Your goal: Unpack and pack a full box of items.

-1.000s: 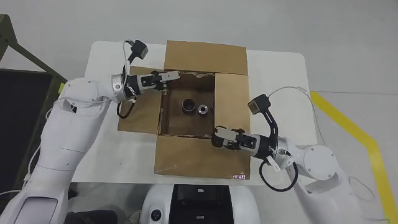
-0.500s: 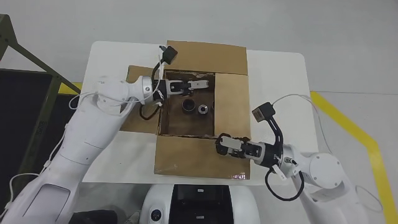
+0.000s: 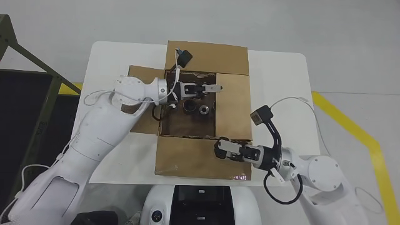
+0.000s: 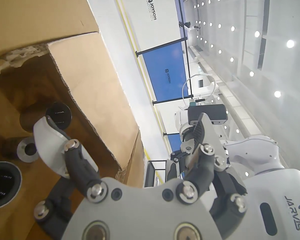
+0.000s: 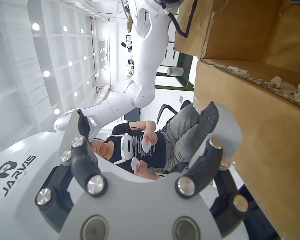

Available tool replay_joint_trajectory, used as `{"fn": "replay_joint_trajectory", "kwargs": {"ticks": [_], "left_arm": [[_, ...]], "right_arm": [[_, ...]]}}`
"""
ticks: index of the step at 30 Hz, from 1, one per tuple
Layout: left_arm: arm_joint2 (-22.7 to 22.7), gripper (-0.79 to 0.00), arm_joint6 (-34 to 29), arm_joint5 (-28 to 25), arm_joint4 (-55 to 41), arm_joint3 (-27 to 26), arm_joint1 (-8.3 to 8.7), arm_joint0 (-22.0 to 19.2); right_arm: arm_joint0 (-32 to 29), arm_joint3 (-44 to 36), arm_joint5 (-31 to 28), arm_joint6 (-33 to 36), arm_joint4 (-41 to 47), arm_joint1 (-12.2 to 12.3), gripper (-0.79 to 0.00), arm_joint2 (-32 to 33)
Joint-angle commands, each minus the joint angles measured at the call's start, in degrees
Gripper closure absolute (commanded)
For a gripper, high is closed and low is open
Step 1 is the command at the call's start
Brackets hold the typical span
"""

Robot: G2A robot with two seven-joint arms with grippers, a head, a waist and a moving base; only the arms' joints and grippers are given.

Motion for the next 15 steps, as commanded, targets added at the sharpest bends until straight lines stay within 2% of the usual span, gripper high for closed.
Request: {"fn": "replay_joint_trajectory", "kwargs": {"ticks": [1, 15], "left_arm": [[1.18, -0.785, 0.74, -0.78, 0.19, 0.79, -0.43, -0.19], [6.39, -0.785, 8.20, -4.43, 2.24, 7.36, -3.42, -2.67]], "right_arm": [[-0.32, -0.29, 0.27, -0.17, -0.16, 0.12, -0.785, 0.02], [-1.74, -2.14, 3.09, -0.23, -0.57, 0.90, -0.785, -0.93]]}}
